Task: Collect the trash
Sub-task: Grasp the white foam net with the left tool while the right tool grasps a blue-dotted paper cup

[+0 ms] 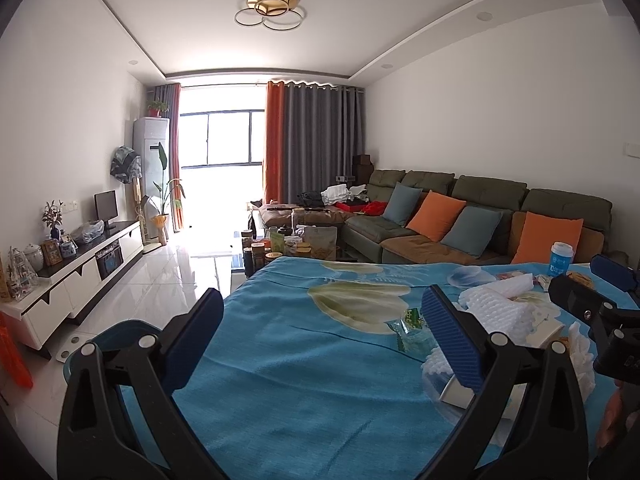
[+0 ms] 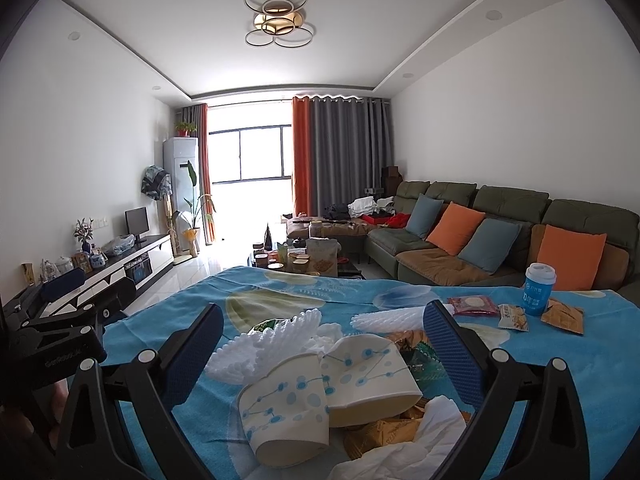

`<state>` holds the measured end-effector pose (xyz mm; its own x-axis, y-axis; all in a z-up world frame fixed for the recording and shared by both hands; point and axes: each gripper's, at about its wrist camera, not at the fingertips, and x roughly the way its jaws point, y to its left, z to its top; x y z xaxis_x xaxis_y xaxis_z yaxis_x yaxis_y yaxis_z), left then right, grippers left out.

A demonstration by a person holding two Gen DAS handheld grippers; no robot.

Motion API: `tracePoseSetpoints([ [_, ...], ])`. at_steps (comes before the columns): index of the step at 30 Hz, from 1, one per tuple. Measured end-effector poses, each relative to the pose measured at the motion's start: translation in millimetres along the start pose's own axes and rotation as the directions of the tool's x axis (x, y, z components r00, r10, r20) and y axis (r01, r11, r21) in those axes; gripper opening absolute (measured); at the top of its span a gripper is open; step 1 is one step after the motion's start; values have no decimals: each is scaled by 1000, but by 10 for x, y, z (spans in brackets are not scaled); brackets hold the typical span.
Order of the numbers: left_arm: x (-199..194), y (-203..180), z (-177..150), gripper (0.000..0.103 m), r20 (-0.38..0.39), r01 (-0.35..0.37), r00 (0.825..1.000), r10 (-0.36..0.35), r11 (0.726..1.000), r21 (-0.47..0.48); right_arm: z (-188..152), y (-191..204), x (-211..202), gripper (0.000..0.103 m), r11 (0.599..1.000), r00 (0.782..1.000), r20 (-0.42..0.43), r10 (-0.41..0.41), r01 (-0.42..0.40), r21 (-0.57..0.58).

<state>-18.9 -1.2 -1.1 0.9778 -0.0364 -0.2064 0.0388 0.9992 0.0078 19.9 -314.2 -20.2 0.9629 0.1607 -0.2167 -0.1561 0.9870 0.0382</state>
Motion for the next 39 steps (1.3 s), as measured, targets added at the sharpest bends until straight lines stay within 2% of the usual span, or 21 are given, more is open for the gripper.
tracePoseSetpoints([
  [6,47,-93,-55,98,-34,89,996,-88,996,26,-4,-81,41,97,999,999,-35,7,-6,36],
  [13,115,-340,-194,98,-95,251,965,-243,964,87,-77,-348,225,96,994,988,-153,9,7,107],
  [15,141,-423,-240,98,-115,291,954,-279,950,113,-120,-443,292,92,989,981,-193,34,-5,150],
  [17,165,-508,-291,98,-131,323,943,-306,936,141,-167,-510,361,83,984,971,-234,50,-8,177],
  [18,185,-551,-312,95,-139,333,939,-314,930,155,-190,-537,396,80,983,966,-253,55,-7,184],
  [19,212,-587,-327,89,-150,351,933,-328,922,162,-210,-559,424,76,983,962,-269,56,-5,186],
  [23,402,-670,-361,69,-213,410,902,-375,898,159,-272,-632,479,72,977,948,-304,90,-25,211],
  [26,527,-714,-380,49,-250,447,881,-403,881,155,-310,-708,511,70,968,935,-329,129,-47,247],
  [28,580,-727,-377,31,-267,470,866,-424,871,143,-320,-758,543,70,964,929,-341,146,-56,260],
  [31,641,-705,-372,15,-284,497,846,-451,860,116,-323,-776,606,68,958,914,-361,185,-86,273],
  [33,635,-655,-348,13,-285,502,842,-459,859,101,-315,-774,649,62,954,903,-373,213,-111,277],
  [37,627,-601,-297,12,-272,505,840,-469,860,77,-294,-730,708,33,955,886,-396,241,-144,260],
  [39,611,-558,-269,12,-260,502,844,-470,862,71,-267,-703,689,30,954,888,-388,248,-155,256],
])
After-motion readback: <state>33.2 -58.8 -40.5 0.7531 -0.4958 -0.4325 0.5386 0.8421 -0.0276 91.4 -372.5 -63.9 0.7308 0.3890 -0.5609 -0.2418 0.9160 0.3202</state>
